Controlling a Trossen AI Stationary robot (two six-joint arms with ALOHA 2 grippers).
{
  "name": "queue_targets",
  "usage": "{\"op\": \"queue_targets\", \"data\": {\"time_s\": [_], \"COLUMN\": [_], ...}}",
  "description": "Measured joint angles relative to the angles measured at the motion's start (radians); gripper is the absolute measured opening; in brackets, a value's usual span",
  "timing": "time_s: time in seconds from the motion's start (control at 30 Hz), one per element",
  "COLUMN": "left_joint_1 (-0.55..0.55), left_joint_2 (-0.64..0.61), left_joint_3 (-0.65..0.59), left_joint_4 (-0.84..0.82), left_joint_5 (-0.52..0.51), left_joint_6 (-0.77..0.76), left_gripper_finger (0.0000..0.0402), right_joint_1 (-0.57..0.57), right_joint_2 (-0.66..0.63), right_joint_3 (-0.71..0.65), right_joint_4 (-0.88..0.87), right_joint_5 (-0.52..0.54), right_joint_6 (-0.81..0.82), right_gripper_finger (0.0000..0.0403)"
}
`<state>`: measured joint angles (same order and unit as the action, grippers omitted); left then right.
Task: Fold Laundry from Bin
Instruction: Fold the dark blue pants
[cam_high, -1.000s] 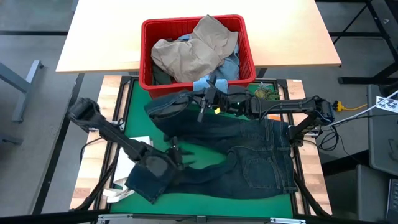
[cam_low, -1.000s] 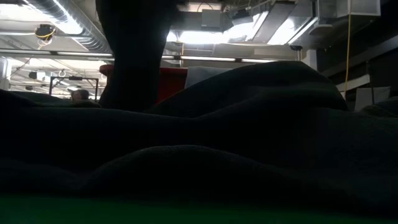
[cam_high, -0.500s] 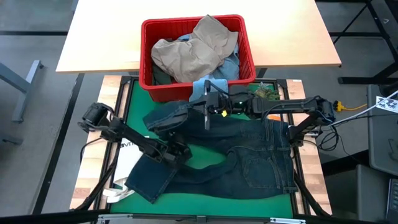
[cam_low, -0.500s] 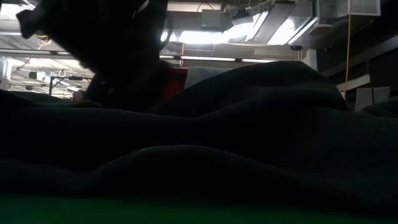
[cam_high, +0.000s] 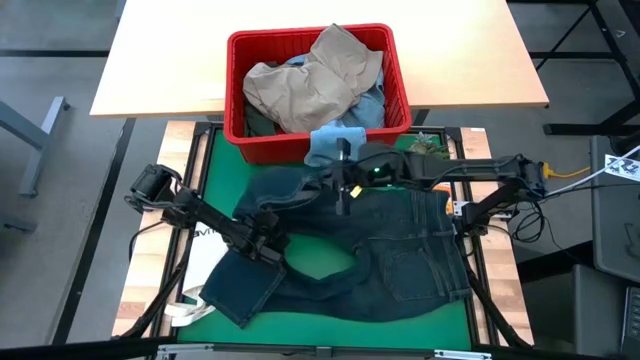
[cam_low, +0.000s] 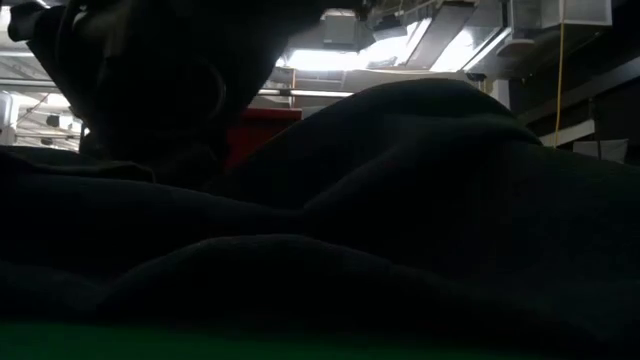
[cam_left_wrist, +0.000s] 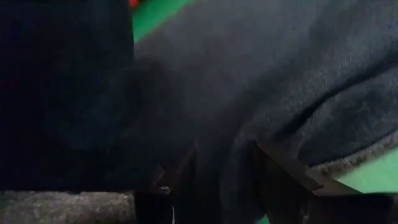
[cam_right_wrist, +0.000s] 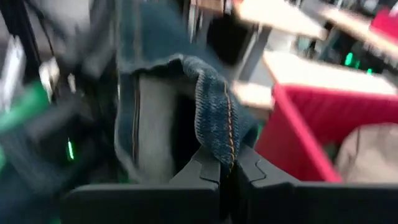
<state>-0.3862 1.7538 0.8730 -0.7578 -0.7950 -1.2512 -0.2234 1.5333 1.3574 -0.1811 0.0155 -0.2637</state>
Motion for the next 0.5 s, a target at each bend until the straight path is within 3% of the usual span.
{"op": "queue_targets", "data": {"time_s": [0.23,0.5], "left_joint_1": [-0.003,-0.044], "left_joint_2": [0.0,0.0], "left_joint_3": [0.003,0.105], "left_joint_4": [0.001,-0.052], "left_joint_5": [0.101,0.098], "left_joint_6": [-0.002,0.114], "left_gripper_finger": [0.0149,0.0149], "right_joint_1": [0.0,0.0], "right_joint_2": [0.041,0.051], "right_joint_3": [0.0,0.0], "right_joint_4": [-0.098,-0.134], "right_joint_5": [0.001,0.002], "right_joint_6": [-0.053,-0.066], "right_gripper_finger": [0.0005,0.0005]}}
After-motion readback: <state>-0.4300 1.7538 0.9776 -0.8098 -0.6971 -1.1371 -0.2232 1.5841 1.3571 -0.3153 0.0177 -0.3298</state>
